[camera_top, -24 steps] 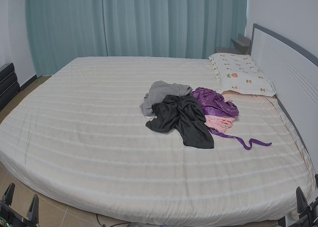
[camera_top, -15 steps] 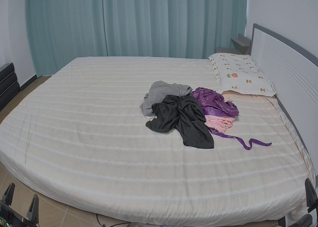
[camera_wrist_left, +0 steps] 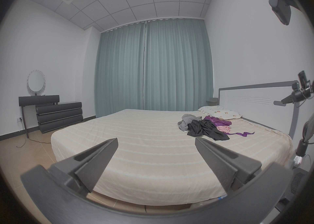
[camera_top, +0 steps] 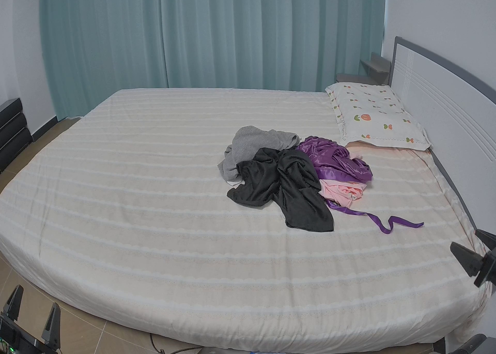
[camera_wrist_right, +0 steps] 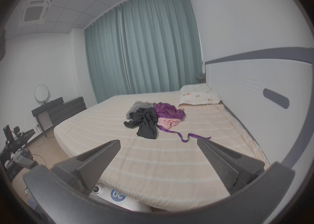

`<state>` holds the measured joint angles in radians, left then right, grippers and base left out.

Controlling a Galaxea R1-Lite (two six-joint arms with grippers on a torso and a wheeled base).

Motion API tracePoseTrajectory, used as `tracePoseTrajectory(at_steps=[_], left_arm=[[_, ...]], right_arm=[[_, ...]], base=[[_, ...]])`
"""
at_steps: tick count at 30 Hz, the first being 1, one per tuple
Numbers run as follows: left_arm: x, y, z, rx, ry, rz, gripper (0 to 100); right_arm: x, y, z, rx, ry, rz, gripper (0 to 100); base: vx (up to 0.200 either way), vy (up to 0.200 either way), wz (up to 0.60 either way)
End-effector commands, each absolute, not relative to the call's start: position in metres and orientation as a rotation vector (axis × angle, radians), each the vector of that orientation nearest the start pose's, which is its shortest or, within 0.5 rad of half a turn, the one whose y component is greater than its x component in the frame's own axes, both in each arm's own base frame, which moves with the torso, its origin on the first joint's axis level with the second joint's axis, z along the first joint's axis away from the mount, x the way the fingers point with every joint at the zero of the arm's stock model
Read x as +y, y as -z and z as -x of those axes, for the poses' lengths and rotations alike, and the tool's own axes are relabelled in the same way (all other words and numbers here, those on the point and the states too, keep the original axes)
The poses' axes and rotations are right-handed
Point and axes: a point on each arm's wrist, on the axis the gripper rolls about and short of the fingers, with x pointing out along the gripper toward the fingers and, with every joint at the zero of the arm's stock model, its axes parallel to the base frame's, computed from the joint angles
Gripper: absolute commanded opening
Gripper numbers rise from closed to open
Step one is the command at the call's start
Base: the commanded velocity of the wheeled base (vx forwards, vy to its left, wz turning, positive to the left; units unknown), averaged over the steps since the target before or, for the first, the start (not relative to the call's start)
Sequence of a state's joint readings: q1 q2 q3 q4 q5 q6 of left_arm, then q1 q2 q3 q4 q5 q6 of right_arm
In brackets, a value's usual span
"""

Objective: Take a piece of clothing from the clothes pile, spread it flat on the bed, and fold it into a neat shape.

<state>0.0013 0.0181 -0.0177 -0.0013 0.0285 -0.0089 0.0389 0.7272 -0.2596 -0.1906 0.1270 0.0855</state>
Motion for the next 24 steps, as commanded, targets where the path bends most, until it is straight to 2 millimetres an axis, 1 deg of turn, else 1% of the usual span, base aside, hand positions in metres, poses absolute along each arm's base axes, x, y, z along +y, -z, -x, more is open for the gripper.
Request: tracePoseTrajectory(at_steps=[1,3,4,5,6,7,8,9,10,11,12,14,15,17,22,24], left_arm=[[0.001,-0.076,0.023,-0.002,-0.031,0.009,100],[0.001,-0.076,0.023,-0.002,-0.031,0.009,100],[0.001,-0.076,0.023,-0.002,-0.031,0.009,100],[0.001,-0.076,0.023,-0.002,-0.031,0.009,100],[0.001,-0.076,0.023,-0.002,-0.031,0.009,100],[0.001,-0.076,0.023,-0.002,-0.031,0.009,100],[0.001,-0.076,0.023,-0.002,-0.031,0.009,100],[0.001,-0.076,0.023,-0.002,-0.031,0.009,100],[0.001,-0.076,0.023,-0.002,-0.031,0.009,100],[0.001,-0.076,0.023,-0.002,-0.031,0.009,100],[0.001,-0.076,0.023,-0.002,-0.031,0.009,100],[0.001,-0.076,0.023,-0.002,-0.031,0.009,100],[0.001,-0.076,0.023,-0.002,-0.031,0.009,100],[0.001,-0.076,0.023,-0.002,-0.031,0.009,100],[0.001,-0.076,0.023,-0.002,-0.031,0.009,100],[0.001,-0.076,0.023,-0.002,-0.031,0.009,100]], right_arm=[[0.026,-0.123,-0.246,0.666,-0.191,-0.167,100],[0.030,-0.108,-0.279,0.671,-0.192,-0.167,100],[0.031,-0.105,-0.286,0.672,-0.190,-0.167,100],[0.033,-0.090,-0.308,0.682,-0.182,-0.164,100],[0.034,-0.080,-0.322,0.689,-0.165,-0.159,100],[0.035,-0.073,-0.332,0.690,-0.151,-0.153,100],[0.036,-0.062,-0.349,0.693,-0.126,-0.148,100],[0.036,-0.061,-0.351,0.691,-0.123,-0.147,100],[0.037,-0.052,-0.363,0.697,-0.110,-0.154,100],[0.044,-0.046,-0.377,0.693,-0.104,-0.187,100],[0.046,-0.045,-0.381,0.691,-0.104,-0.199,100],[0.057,-0.037,-0.396,0.692,-0.094,-0.255,100],[0.060,-0.035,-0.400,0.690,-0.092,-0.262,100],[0.067,-0.025,-0.410,0.690,-0.077,-0.261,100],[0.079,-0.006,-0.427,0.691,-0.080,-0.261,100],[0.087,-0.002,-0.432,0.685,-0.088,-0.272,100]], base=[[0.000,0.000,0.00],[0.000,0.000,0.00],[0.000,0.000,0.00],[0.000,0.000,0.00],[0.000,0.000,0.00],[0.000,0.000,0.00],[0.000,0.000,0.00],[0.000,0.000,0.00],[0.000,0.000,0.00],[0.000,0.000,0.00],[0.000,0.000,0.00],[0.000,0.000,0.00],[0.000,0.000,0.00],[0.000,0.000,0.00],[0.000,0.000,0.00],[0.000,0.000,0.00]])
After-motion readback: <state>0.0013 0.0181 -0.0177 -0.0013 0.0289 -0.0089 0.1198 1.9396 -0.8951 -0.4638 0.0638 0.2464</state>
